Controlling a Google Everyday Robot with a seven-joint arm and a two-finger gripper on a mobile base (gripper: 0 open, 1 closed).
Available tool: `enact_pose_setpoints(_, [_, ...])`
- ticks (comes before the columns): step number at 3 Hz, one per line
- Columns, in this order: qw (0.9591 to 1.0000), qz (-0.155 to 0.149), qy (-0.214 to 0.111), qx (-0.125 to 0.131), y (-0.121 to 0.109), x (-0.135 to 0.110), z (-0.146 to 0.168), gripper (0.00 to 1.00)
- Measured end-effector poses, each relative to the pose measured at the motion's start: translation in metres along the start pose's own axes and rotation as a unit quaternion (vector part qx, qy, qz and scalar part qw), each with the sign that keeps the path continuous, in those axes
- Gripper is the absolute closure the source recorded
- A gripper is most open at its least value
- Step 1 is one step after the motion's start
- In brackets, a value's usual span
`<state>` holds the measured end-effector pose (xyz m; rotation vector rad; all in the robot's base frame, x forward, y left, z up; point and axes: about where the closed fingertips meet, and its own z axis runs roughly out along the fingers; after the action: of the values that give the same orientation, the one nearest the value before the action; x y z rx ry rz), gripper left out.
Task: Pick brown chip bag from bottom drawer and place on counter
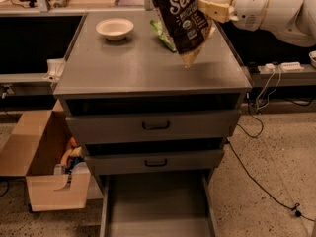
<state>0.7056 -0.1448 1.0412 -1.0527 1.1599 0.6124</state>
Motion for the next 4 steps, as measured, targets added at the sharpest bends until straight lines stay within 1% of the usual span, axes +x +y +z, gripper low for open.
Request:
enact_pose_setpoints(1, [0.9996,0.018,0.021,0.011,-0.014,0.018,0.004,1.00])
enact_pose_setpoints(2, [0.9975,0.043,0.055,0.014,-0.023,0.047,0.010,1.00])
enact_pose_setpoints(3, [0.9942,0.050,0.094,0.015,-0.028,0.071,0.008,1.00])
enact_pose_setpoints(4, [0.9939,0.051,0.097,0.015,-0.028,0.072,0.008,0.82])
